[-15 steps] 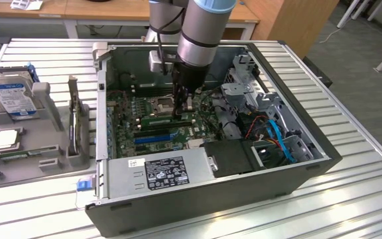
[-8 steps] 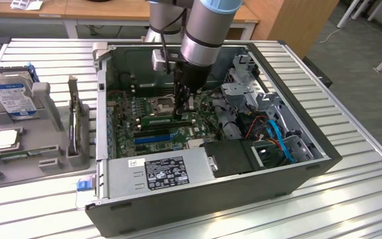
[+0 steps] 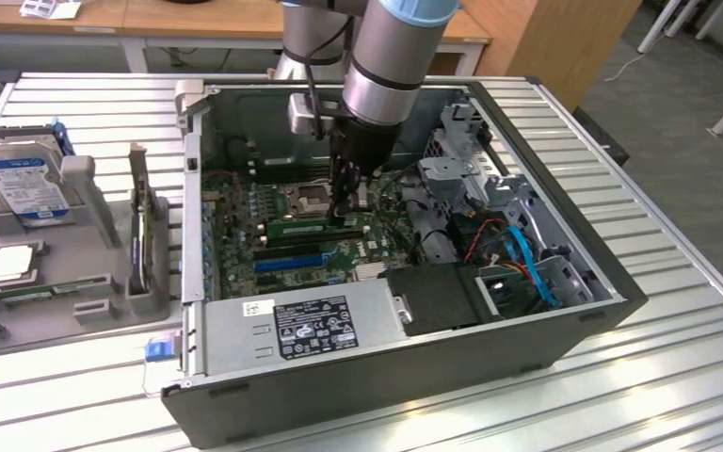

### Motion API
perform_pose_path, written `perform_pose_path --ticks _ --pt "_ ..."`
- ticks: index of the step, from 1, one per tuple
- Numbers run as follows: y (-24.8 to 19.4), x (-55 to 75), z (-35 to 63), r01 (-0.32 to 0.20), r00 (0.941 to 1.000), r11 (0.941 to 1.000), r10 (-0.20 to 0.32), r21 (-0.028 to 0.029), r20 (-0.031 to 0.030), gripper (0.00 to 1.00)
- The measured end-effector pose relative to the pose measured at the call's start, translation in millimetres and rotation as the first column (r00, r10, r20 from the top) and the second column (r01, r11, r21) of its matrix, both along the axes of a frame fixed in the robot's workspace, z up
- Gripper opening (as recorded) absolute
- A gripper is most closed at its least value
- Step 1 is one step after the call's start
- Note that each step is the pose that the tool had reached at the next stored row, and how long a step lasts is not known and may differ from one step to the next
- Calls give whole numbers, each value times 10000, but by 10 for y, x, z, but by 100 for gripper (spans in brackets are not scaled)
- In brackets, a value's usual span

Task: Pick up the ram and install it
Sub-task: 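Insert the ram into the slot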

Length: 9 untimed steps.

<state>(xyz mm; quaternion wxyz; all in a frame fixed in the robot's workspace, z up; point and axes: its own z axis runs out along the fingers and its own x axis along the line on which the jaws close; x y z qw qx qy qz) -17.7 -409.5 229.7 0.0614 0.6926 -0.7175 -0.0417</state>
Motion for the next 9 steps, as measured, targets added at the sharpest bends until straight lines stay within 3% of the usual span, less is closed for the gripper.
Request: perform_pose_path --ticks 9 --pt "25 1 0 -1 10000 10000 1 -5 0 12"
